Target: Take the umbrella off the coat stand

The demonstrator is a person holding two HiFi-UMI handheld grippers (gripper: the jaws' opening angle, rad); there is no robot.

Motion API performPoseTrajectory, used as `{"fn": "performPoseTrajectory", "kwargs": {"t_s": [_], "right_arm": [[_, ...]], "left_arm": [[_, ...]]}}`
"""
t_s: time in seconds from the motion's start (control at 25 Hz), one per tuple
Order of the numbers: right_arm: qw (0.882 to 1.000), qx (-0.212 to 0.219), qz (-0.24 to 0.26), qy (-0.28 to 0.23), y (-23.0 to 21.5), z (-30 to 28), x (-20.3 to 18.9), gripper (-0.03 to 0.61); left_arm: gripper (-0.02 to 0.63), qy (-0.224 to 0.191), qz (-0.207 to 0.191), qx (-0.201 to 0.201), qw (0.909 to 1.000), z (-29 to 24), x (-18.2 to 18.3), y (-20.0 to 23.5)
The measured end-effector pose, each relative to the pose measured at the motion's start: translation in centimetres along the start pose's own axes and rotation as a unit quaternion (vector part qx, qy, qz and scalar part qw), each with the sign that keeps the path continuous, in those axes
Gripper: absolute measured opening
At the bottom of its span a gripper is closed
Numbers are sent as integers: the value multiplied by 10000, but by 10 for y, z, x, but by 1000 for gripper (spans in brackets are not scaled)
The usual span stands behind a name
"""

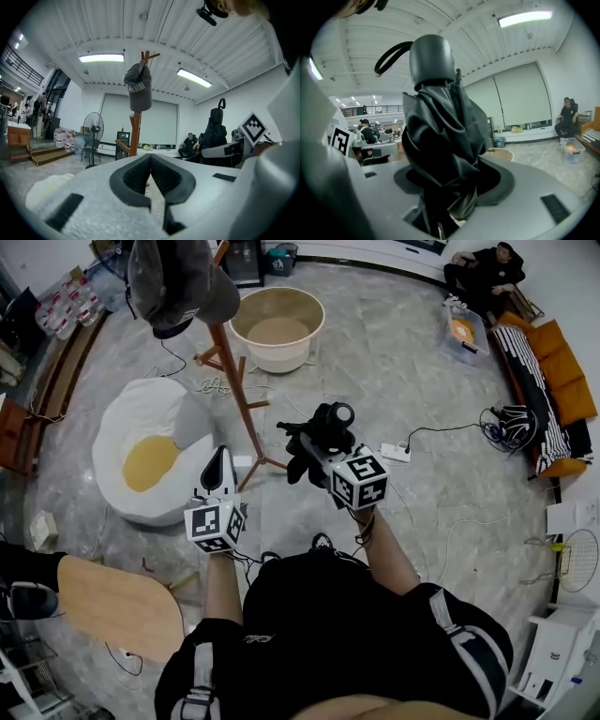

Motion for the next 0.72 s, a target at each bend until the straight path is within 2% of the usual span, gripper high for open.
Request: {"fn": "performPoseTrajectory", "kwargs": {"t_s": [0.44, 0.72], "right_arm": [[9997, 214, -64, 58, 3, -2, -5, 255], [9996, 47, 225, 153, 6, -3, -7, 253]], "left_arm": [[-2, 17, -57, 101, 9999, 4, -3, -3], [-2, 36, -53, 104, 9999, 5, -6, -4]]}}
Point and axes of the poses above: the fingertips, and each gripper's own axes: z backward along the fingers, y to its left, x out of its top, the point moved 7 cm from there along z, backward along the fingers, and after that the axes turned 3 degrees about x, right-handed, at the moved point
